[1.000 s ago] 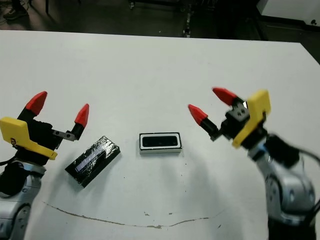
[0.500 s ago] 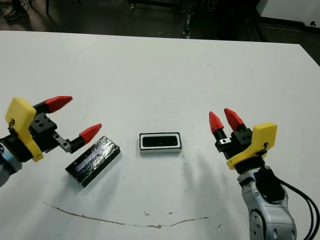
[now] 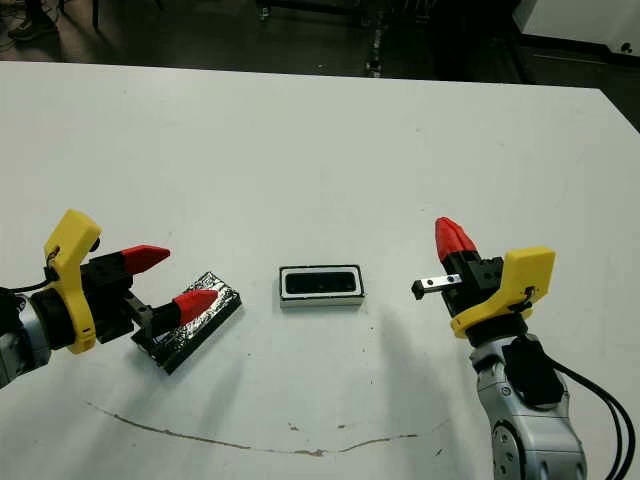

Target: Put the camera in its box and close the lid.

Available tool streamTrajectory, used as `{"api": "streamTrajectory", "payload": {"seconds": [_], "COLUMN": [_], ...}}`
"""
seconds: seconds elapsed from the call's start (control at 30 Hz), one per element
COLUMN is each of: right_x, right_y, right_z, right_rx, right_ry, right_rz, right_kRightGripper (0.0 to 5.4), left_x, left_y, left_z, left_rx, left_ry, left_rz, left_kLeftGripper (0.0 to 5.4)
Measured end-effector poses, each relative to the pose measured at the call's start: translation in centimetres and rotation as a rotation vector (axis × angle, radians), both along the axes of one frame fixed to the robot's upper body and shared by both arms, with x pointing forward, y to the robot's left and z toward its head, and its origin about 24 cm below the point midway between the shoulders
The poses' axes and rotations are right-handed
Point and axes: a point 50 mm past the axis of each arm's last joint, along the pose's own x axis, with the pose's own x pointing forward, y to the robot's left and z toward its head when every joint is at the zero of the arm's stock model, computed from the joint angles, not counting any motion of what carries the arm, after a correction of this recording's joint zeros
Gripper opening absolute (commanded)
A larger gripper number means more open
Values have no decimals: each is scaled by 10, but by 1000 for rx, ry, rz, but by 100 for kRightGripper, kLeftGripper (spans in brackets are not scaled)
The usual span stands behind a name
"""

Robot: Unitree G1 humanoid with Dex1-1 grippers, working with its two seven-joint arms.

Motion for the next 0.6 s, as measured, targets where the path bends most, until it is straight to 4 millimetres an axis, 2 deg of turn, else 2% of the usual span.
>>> {"api": "streamTrajectory", "payload": {"seconds": [0.27, 0.6], "right_x": [-1, -3], "right_y": [0, -1], "right_z": [-1, -2], "right_rx": [-1, -15], "right_ry": [7, 12], "right_rz": [-1, 10], "right_kRightGripper": [6, 6], "left_x": [2, 5], "left_y": [-1, -2], "left_z": [-11, -15], "left_rx": [-5, 33], "left_ry": [79, 104], "left_rz": [65, 48], "left_kLeftGripper": [540, 540]}}
